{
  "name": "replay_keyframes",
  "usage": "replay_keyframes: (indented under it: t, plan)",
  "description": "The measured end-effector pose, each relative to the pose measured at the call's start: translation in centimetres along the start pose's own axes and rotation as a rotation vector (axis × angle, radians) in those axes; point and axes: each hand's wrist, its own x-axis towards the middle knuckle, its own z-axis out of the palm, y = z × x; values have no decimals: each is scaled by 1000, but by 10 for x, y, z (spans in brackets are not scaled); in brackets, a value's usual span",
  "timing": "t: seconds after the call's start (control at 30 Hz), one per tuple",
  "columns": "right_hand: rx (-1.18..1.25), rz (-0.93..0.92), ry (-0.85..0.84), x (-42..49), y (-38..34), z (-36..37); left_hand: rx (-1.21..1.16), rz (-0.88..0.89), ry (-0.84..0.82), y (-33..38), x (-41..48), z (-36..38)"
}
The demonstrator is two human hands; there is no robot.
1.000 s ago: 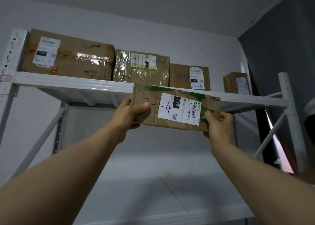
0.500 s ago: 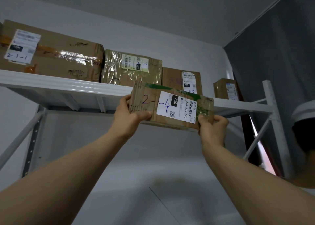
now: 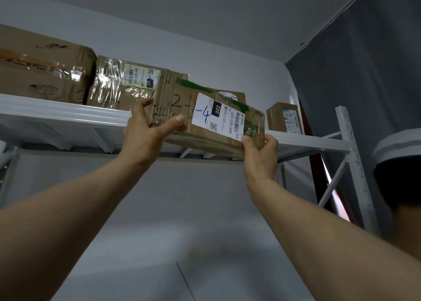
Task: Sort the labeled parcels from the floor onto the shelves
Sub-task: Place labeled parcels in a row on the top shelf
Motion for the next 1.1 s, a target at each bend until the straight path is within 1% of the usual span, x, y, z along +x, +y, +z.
replay_keyframes:
  t: [0.13,0.3,0.43,0.53,0.63,0.77,0.87,1.0,1.1]
  plan:
    - [-14,-54,-27,32,-6,-11,-60,-2,-76,2,19,19]
    - [-89,-77,-86,57,-13,-23,-78,71,-123,0,31,37]
    - [-77,-59,-128,74,-16,-25,-51,120,-69,-3,37,61]
    - [-80,-60,-182,99,-19,-34,-70,140,1,2,46,84]
    - [-8,-33,-215,132,-17,-45,-107,156,70,8,61,108]
    - [24,-16,-229,169,-6,-51,-256,94,53,8,80,141]
    - [10,-27,-230,192,8,-54,-266,95,60,7,87,166]
    - [-127,-9,-212,216,29,-55,-244,135,86,10,95,188]
    - [-314,-15,-332,231,50,-49,-275,135,104,8,102,203]
